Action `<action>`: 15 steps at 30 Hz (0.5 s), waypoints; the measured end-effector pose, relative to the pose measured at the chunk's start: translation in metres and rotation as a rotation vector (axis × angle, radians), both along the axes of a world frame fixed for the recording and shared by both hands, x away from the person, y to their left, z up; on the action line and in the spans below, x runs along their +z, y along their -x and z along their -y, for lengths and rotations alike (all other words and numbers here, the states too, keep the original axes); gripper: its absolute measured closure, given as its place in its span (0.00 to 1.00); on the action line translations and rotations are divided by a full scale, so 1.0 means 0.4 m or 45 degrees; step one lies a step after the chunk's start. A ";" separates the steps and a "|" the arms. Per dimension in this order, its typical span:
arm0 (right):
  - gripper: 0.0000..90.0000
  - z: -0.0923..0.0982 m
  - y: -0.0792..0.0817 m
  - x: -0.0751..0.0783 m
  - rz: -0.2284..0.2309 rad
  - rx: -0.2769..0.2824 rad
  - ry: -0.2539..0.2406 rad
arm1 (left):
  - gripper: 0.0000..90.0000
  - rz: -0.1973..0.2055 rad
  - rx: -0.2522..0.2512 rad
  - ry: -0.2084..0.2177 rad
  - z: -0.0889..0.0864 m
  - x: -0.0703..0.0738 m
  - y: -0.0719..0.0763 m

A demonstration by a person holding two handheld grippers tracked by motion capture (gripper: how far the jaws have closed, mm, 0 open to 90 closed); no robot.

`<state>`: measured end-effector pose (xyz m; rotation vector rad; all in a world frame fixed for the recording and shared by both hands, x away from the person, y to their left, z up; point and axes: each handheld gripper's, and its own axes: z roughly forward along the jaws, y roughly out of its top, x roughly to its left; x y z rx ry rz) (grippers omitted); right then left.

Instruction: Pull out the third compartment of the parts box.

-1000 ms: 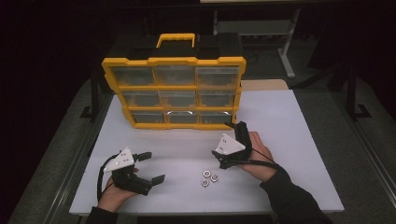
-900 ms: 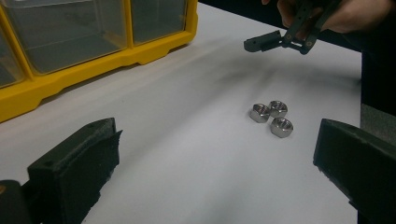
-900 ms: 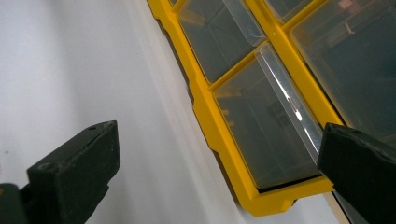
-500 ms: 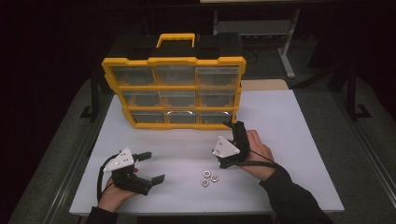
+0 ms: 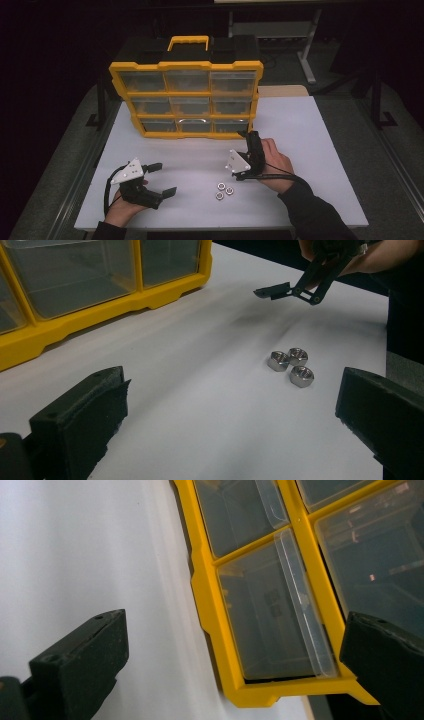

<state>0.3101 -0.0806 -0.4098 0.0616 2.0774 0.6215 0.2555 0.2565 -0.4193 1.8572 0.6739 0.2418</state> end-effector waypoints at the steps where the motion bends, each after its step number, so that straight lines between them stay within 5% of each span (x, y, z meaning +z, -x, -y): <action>1: 0.00 -0.001 0.001 0.001 0.008 0.002 0.021 | 0.00 0.001 0.000 0.001 0.000 0.000 0.000; 15: 0.00 -0.016 0.012 0.001 0.105 0.010 0.125 | 0.00 -0.002 0.002 0.001 0.000 0.000 0.000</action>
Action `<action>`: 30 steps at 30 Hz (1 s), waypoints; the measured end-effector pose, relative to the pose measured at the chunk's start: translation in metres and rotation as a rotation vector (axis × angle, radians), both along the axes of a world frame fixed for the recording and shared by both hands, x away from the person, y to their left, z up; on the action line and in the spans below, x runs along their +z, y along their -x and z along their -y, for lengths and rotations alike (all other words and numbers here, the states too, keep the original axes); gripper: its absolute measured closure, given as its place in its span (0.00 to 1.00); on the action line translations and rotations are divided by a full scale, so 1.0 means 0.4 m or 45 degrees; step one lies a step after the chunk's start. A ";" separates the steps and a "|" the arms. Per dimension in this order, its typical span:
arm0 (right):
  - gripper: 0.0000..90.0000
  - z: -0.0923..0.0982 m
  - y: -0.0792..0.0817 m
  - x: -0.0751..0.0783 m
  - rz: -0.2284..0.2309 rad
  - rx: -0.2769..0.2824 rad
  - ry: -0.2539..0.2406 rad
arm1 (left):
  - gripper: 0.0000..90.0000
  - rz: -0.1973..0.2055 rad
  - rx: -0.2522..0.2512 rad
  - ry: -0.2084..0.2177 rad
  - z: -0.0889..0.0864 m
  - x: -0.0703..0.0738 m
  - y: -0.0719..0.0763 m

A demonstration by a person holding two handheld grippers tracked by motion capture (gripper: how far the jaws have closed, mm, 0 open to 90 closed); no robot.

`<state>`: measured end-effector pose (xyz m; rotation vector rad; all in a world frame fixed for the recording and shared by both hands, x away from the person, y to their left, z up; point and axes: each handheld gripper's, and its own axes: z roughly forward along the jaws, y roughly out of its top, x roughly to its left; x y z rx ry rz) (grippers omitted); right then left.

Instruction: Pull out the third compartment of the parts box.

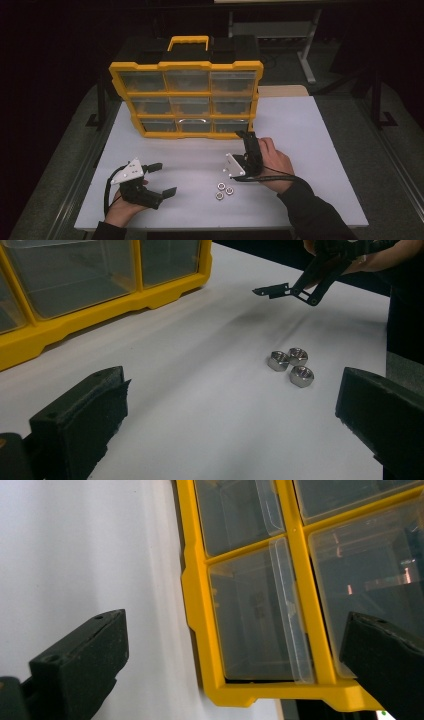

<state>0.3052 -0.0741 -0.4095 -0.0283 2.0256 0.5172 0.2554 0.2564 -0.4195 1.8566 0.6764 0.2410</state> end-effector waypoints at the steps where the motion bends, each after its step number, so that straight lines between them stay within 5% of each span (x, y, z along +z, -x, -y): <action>1: 0.00 -0.001 0.001 -0.001 0.011 0.000 0.008 | 0.00 0.002 0.000 0.000 0.000 0.000 0.000; 30: 0.00 -0.020 0.012 -0.030 0.204 0.013 0.252 | 0.00 0.001 0.000 -0.003 0.000 0.000 0.000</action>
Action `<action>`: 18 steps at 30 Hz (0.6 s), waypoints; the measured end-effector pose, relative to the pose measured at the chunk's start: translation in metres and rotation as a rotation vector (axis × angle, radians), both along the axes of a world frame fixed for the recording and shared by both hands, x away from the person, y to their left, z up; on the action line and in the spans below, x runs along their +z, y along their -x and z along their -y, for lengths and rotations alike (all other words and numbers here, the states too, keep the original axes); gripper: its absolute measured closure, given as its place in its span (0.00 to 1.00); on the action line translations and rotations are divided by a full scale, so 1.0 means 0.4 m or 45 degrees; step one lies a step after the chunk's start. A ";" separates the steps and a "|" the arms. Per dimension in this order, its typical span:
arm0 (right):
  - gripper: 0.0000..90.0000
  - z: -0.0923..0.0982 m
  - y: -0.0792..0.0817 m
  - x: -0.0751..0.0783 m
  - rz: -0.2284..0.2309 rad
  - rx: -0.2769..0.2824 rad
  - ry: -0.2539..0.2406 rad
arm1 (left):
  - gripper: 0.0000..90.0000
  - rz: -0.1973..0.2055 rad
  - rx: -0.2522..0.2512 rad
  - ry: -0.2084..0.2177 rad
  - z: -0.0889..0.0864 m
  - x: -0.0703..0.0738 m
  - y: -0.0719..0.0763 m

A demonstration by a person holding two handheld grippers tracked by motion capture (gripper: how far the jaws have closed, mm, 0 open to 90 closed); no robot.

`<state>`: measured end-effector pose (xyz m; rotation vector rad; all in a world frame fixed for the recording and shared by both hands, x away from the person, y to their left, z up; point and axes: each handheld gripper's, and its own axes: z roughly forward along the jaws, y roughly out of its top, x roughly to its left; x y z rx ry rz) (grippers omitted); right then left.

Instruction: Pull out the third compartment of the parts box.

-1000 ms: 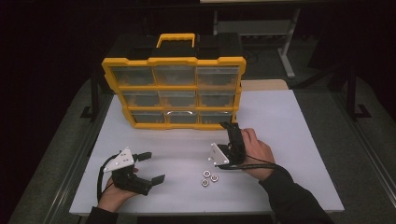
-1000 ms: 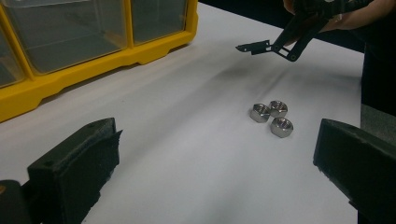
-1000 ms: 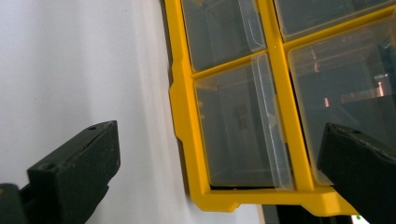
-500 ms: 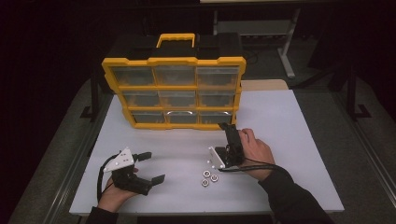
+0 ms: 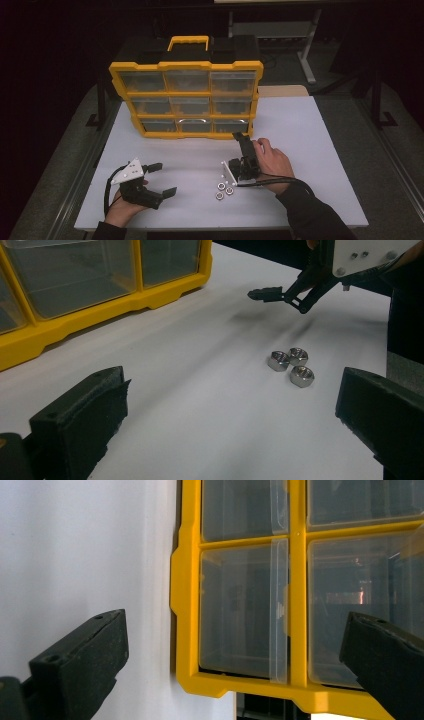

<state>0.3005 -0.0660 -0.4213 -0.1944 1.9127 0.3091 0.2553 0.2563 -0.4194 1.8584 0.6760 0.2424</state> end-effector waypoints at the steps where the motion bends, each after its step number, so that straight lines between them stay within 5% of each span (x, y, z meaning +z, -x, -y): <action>1: 0.00 -0.001 0.000 0.000 -0.002 0.001 -0.001 | 0.00 -0.001 0.001 0.002 0.000 0.000 0.000; 18: 0.00 -0.006 0.008 -0.002 0.034 -0.037 -0.043 | 0.00 0.001 0.000 0.000 0.000 0.000 0.000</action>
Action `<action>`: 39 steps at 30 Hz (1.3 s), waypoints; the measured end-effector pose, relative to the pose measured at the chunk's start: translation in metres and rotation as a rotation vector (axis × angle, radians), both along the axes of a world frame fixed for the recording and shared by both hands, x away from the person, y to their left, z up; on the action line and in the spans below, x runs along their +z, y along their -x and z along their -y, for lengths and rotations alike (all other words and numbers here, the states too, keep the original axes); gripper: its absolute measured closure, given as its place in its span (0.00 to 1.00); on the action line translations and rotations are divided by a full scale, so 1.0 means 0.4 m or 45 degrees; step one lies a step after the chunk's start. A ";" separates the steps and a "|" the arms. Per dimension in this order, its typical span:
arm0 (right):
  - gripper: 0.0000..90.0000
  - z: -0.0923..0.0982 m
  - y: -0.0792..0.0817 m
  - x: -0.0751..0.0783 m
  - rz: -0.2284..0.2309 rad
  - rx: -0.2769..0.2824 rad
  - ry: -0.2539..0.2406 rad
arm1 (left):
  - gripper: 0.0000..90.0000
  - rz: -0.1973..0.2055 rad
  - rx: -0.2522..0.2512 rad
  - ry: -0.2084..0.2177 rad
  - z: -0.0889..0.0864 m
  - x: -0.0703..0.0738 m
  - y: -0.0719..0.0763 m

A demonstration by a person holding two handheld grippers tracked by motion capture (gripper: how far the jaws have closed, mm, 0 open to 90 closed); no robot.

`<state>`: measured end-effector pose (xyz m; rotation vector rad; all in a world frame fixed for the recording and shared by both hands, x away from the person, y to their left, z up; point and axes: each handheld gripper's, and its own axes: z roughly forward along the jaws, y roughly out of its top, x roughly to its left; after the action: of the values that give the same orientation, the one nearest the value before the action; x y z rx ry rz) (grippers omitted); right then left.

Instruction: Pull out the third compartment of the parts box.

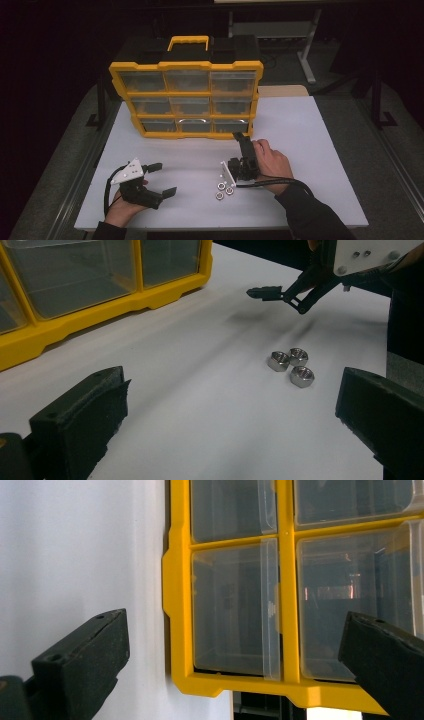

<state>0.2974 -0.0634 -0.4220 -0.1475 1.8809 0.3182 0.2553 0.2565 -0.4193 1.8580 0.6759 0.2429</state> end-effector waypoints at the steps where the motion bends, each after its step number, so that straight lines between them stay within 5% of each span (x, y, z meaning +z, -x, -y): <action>1: 0.02 0.000 0.001 0.000 0.001 -0.002 -0.004 | 0.00 -0.001 0.000 0.001 0.000 0.000 0.000; 39: 0.27 -0.015 0.003 0.065 0.270 -0.128 -0.060 | 0.00 0.009 -0.002 0.001 -0.002 0.000 -0.001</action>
<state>0.2962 -0.0574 -0.3960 -0.0526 1.6633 0.2671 0.2558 0.2572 -0.4193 1.8562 0.6700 0.2483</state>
